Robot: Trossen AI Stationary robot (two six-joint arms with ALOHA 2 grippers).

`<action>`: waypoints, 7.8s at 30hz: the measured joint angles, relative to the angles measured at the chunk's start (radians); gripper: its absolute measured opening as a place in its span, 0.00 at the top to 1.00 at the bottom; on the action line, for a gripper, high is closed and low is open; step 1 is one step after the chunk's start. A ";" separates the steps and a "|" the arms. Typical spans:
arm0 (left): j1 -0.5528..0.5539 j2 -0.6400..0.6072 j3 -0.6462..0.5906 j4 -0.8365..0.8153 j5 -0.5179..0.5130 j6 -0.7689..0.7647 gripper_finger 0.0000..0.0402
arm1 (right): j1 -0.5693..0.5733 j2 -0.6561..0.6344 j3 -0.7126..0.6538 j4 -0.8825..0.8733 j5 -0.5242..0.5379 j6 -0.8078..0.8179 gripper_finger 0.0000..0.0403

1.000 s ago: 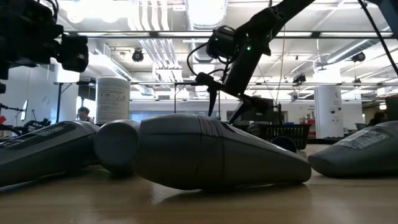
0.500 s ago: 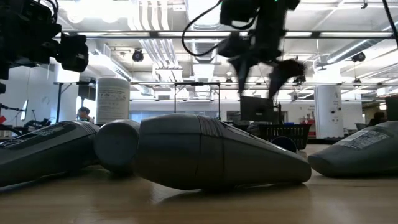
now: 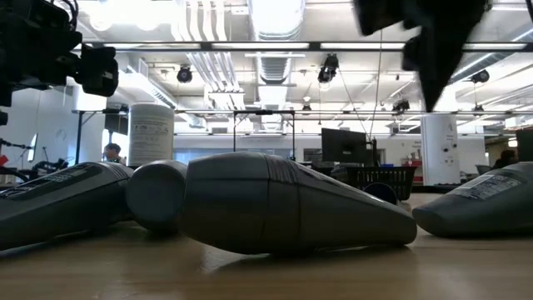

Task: Pick & Place Travel size toiletries
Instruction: Put the deodorant into the middle left bin, then put the right deodorant into the middle left bin

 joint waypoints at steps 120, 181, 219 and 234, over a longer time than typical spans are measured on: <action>0.000 0.002 0.000 0.000 -0.001 0.000 0.47 | -0.394 0.090 -0.005 0.748 0.064 0.330 0.51; 0.000 0.007 0.000 0.001 -0.006 0.000 0.47 | -0.355 0.174 0.166 0.277 -0.139 -0.283 0.13; 0.000 0.007 0.000 -0.002 -0.006 0.000 0.47 | -0.055 0.114 0.186 0.235 0.041 -0.838 0.36; 0.000 0.007 0.000 -0.002 -0.006 0.000 0.47 | -0.162 0.085 0.186 0.231 0.072 -0.982 0.45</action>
